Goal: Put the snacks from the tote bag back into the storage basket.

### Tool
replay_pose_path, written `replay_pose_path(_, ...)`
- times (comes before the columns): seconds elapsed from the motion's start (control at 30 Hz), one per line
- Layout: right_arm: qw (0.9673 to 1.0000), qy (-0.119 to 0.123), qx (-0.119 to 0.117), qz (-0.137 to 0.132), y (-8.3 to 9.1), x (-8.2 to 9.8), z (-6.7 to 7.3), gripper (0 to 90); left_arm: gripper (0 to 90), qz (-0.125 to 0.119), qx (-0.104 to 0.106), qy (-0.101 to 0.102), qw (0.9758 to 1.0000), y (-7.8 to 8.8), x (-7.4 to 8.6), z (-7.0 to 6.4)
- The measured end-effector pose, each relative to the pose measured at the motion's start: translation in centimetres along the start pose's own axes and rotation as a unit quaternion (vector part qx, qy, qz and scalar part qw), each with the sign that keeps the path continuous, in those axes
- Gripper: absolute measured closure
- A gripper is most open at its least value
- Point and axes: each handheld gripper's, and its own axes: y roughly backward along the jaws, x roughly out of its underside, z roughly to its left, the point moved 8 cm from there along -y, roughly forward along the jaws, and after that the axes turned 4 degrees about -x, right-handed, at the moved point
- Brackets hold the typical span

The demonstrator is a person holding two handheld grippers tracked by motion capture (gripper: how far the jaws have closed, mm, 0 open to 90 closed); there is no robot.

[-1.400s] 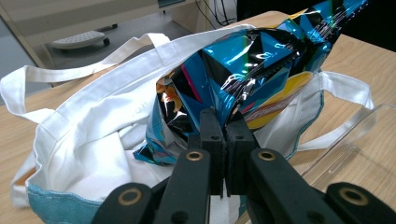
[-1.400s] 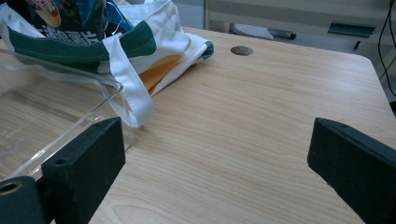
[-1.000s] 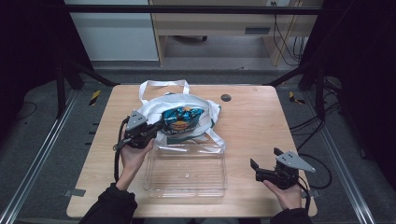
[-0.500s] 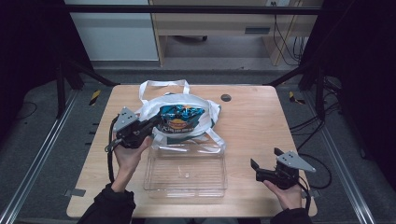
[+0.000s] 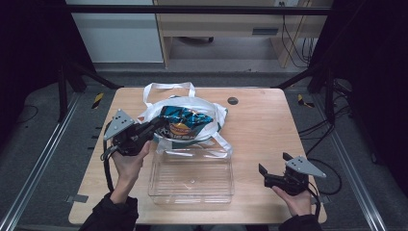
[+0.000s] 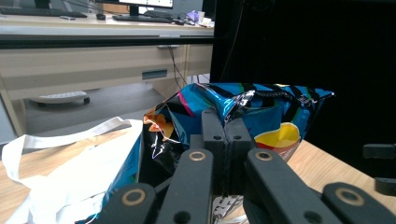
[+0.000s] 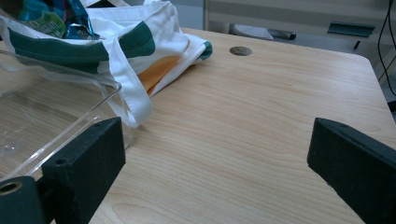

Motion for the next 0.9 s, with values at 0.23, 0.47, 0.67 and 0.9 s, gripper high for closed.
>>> replay_pose_path(0.23,1.0000,-0.001,0.002,0.000,0.1,0.0,0.0,4.5,90.0,-0.009,0.015,-0.009,0.9998,0.7,-0.6,-1.3)
replay_pose_path(0.47,1.0000,0.000,0.004,-0.001,0.1,-0.1,-0.1,4.5,90.0,-0.016,0.028,-0.013,0.9994,1.7,-1.1,-2.8)
replay_pose_path(0.67,1.0000,0.000,0.005,-0.002,0.2,-0.1,-0.1,4.5,90.0,-0.020,0.048,-0.020,0.9985,2.6,-1.3,-4.8)
replay_pose_path(0.9,1.0000,-0.003,0.008,-0.004,0.3,-0.1,-0.2,4.5,90.0,-0.016,0.055,-0.011,0.9983,3.4,-1.1,-5.6)
